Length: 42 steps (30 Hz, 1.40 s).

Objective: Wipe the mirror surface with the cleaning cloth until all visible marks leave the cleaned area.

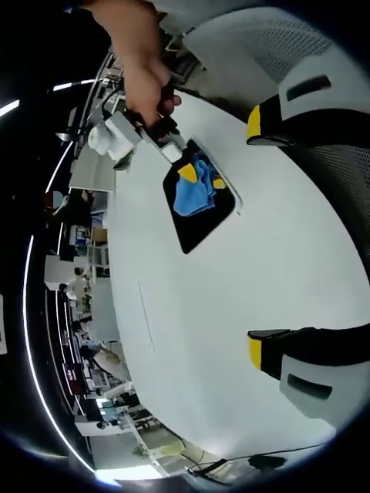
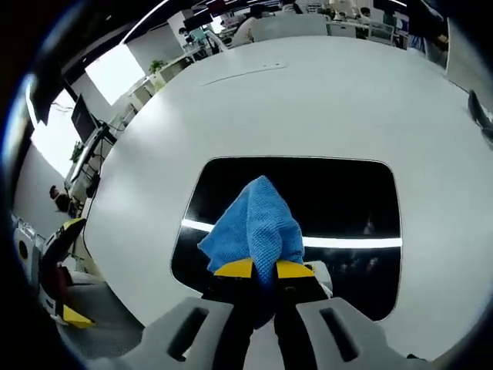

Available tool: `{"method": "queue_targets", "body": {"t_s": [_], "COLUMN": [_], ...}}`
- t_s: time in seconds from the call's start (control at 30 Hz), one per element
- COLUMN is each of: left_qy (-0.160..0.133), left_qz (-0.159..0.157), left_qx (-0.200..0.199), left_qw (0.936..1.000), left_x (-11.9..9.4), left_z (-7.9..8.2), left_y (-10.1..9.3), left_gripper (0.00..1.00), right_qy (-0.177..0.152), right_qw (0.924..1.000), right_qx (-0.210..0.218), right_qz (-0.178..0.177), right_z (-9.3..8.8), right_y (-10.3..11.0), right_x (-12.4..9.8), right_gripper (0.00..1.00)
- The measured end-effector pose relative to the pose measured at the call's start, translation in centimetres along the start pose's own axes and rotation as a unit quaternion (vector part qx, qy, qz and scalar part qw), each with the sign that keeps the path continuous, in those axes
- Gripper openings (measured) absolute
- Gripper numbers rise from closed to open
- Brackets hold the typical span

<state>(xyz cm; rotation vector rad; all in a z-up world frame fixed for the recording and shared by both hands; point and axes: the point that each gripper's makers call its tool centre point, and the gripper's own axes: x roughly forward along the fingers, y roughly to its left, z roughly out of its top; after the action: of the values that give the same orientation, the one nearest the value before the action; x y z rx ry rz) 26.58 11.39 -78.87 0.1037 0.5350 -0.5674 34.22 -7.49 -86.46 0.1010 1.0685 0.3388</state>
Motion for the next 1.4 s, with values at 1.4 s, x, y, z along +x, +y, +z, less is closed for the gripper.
{"method": "queue_targets", "body": {"t_s": [1.4], "left_qy": [0.004], "left_qz": [0.020], "left_qx": [0.017], "left_qw": [0.9997], "left_x": [-0.1], "left_z": [-0.5], "left_y": [0.9], "left_gripper": [0.97], "right_qy": [0.019], "right_qw": [0.9968], "right_qx": [-0.077], "right_qz": [-0.014], "right_z": [6.6], "right_y": [-2.0], "right_x": [3.4], "right_gripper": [0.02]}}
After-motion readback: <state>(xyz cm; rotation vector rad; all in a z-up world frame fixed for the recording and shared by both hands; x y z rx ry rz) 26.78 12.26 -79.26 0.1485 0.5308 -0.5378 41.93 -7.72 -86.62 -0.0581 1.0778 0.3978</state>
